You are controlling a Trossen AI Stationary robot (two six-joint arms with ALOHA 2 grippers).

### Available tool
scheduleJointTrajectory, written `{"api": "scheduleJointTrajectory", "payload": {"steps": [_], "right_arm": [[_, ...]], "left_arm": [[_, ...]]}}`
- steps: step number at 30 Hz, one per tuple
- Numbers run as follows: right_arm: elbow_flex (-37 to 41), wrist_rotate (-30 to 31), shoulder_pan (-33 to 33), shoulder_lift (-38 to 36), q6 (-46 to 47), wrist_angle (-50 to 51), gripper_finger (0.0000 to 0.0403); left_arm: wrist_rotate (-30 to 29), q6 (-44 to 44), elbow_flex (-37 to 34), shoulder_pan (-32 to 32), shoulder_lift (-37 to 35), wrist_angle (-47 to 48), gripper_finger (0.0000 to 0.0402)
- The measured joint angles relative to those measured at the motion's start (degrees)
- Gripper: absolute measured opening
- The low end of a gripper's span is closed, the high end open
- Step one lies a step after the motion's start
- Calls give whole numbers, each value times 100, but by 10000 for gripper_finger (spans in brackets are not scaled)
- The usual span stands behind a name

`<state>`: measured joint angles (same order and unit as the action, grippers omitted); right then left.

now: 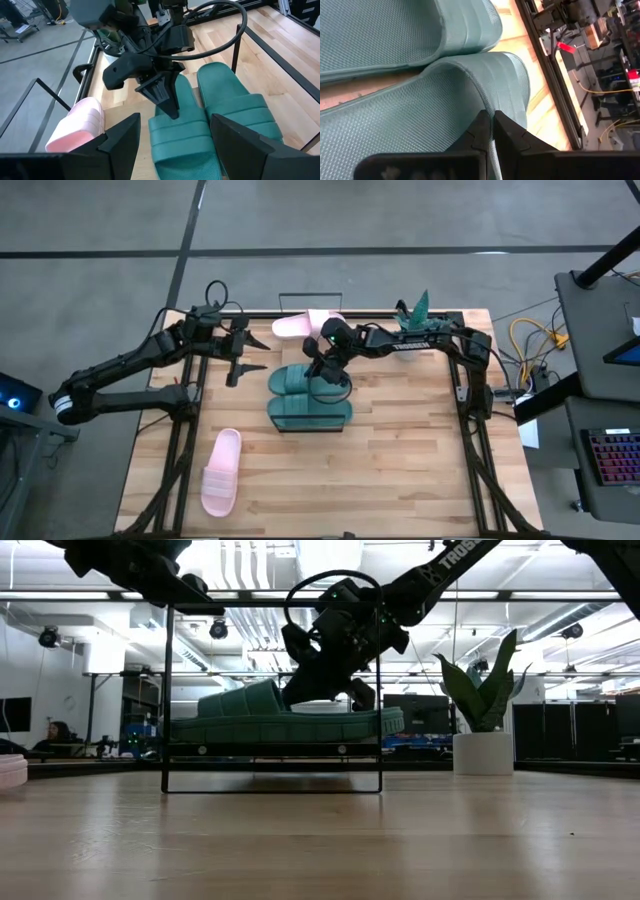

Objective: Pick and place slides into the shelf
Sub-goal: Adjust the top green slipper on the shelf, then put the pink slipper on the shelf

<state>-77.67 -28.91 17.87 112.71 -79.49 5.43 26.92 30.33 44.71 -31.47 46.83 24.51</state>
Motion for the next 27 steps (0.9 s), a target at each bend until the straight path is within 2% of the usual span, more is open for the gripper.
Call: {"api": "scheduleJointTrajectory", "payload": {"steps": [5,11,17,23,25,27], "right_arm": [[0,-2,-11,0,88,22,20],[0,197,-39,0,208,51,62],[0,1021,-55,-125,634,296,105],[2,1259,-150,-524,781,514,124],[2,1642,-242,-703,943,527,123],[2,2273,-345,-890,1186,534,121]], "left_arm": [[0,2,0,-1,0,2,226],[0,0,0,-1,0,5,226],[0,0,0,-1,0,7,226],[-2,-2,-2,-1,2,0,226],[-4,-15,-2,-1,2,4,226],[-10,-196,0,0,2,0,226]]}}
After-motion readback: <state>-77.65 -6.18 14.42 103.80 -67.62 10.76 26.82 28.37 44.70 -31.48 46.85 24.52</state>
